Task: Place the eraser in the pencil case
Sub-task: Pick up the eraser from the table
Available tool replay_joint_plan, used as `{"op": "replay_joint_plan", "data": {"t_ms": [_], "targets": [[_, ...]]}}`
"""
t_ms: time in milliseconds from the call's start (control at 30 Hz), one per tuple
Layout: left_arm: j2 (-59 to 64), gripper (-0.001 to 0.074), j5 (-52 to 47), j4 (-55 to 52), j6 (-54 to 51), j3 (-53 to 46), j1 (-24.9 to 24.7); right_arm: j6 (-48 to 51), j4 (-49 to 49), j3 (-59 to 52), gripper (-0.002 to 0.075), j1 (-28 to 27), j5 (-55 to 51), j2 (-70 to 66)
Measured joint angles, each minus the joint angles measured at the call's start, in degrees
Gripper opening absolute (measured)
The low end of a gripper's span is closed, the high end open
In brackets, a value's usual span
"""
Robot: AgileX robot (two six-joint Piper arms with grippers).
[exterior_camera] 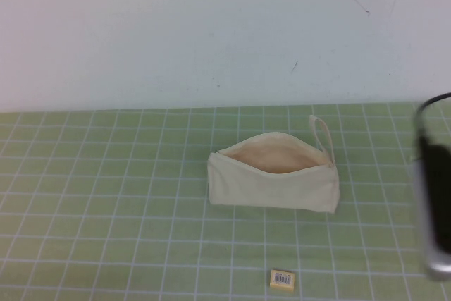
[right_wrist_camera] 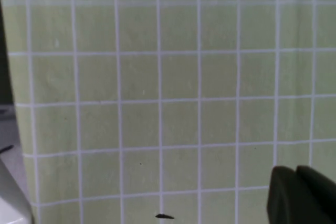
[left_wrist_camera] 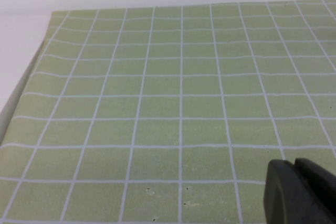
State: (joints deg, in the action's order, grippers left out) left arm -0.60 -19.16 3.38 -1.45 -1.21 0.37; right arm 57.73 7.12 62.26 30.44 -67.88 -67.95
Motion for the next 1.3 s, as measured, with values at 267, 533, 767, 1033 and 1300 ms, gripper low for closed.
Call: {"op": "replay_joint_plan", "data": {"t_ms": [267,533,767,1033,1300], "targets": [[0.0,-0.0001,0.0,0.0,0.0,0.0,0.0,-12.4,-3.9,4.0,0.0001,9.1,9.1,-17.2],[0.0,-0.0001,0.0,0.0,0.0,0.0,0.0,-12.7,3.4,8.0,0.0286,9.5,13.6,-28.2],[0.0,-0.0001,0.0,0.0,0.0,0.0,0.0,-13.3,-0.2,8.1,0.0407,11.8,17.3,-35.3],[0.0,-0.0001,0.0,0.0,0.0,0.0,0.0,-15.2,-1.8,8.2,0.0399,12.2,26.0,-39.8],[0.0,-0.0001,0.0,0.0,0.0,0.0,0.0,-17.7,-3.7,8.2,0.0395,12.2,27.7,-43.2]]}}
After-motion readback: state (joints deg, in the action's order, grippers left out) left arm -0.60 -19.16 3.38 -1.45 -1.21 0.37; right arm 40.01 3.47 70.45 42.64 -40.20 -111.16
